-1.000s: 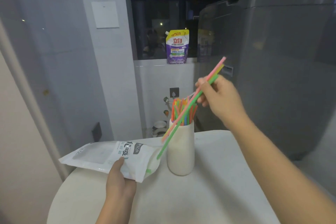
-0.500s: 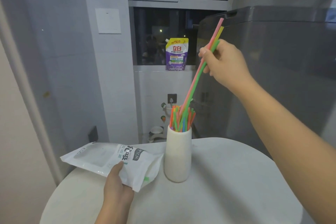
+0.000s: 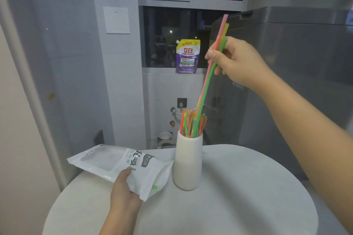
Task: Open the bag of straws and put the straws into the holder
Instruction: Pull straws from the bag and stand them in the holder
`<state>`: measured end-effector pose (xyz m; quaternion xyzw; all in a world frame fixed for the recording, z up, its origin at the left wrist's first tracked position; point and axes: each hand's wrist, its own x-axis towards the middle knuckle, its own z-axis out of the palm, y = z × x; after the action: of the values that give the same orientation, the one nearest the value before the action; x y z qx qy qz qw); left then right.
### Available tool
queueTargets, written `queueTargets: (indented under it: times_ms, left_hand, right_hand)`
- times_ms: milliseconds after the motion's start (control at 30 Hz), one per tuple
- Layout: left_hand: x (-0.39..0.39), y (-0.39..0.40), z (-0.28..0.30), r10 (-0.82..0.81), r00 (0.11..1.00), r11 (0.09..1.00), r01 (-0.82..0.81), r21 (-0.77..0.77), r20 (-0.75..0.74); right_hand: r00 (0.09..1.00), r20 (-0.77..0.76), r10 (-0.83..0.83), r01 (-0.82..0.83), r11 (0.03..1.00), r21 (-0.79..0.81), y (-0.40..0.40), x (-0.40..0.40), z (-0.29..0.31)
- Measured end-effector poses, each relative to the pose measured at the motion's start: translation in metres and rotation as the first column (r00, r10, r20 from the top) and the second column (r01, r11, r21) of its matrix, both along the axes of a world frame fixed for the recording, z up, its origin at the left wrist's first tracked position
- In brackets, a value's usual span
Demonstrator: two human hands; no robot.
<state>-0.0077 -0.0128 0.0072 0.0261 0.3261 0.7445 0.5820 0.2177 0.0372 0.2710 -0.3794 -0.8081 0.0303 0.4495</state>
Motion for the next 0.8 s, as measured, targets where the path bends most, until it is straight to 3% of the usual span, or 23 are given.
queueTargets:
  times_ms: [200,467,600,800]
  left_hand:
    - [0.0,0.0,0.0,-0.026,1.0,1.0,0.026,-0.015,0.004]
    - [-0.001,-0.001,-0.002,-0.061,0.998,0.998,0.062,0.027,-0.012]
    - [-0.001,0.0,-0.001,-0.07,0.997,0.997,0.071,0.043,-0.027]
    - [0.002,0.0,0.0,-0.087,0.996,0.995,0.088,0.041,-0.021]
  right_hand:
    - [0.998,-0.055,0.011,-0.008,0.999,0.05,-0.004,0.003,0.008]
    - [0.99,0.036,0.135,-0.135,0.991,-0.011,-0.01,-0.001,-0.001]
    - [0.991,0.018,0.135,-0.135,0.99,0.045,-0.015,0.001,-0.003]
    - [0.992,0.113,0.056,-0.06,0.998,0.027,-0.008,-0.002,-0.014]
